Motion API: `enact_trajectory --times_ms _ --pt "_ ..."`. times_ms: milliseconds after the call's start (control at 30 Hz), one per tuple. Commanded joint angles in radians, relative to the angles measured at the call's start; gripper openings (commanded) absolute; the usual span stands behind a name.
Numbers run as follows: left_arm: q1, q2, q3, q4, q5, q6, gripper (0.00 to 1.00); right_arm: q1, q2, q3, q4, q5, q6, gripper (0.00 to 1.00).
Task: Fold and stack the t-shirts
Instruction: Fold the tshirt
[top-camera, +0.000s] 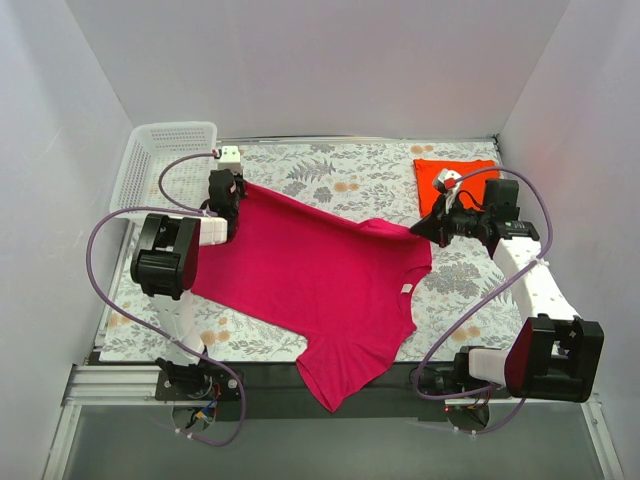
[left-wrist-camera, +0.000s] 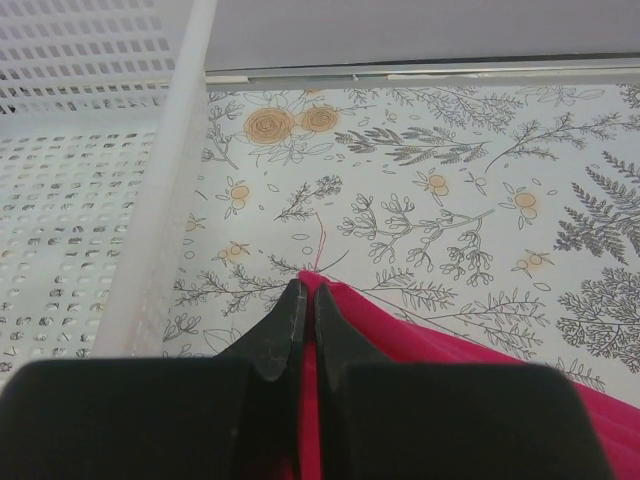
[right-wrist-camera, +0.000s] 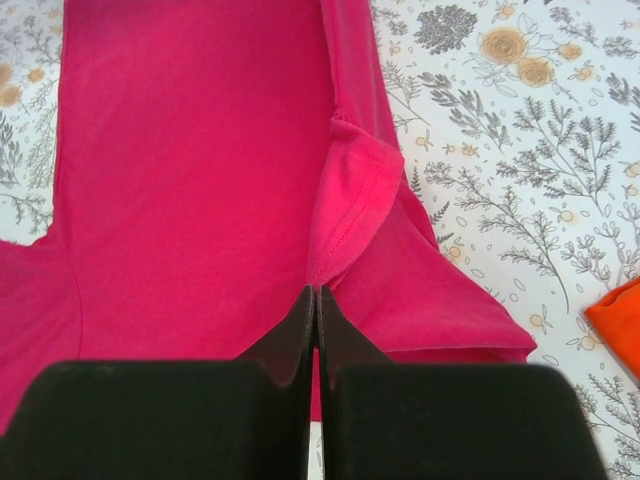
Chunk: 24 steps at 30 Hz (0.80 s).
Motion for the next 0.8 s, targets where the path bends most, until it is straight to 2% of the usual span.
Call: enact_trajectory --times_ms 0,767 --pt "0.007 -0.056 -0.011 0.015 -0.032 0.015 0.0 0.005 -0.032 -0.017 -0.031 -0.048 -0.043 0.01" --pt "0.007 -0.089 -0.076 0.031 -0.064 0.024 0.0 0.017 -0.069 -0.073 -0.071 -0.036 -0.114 0.01"
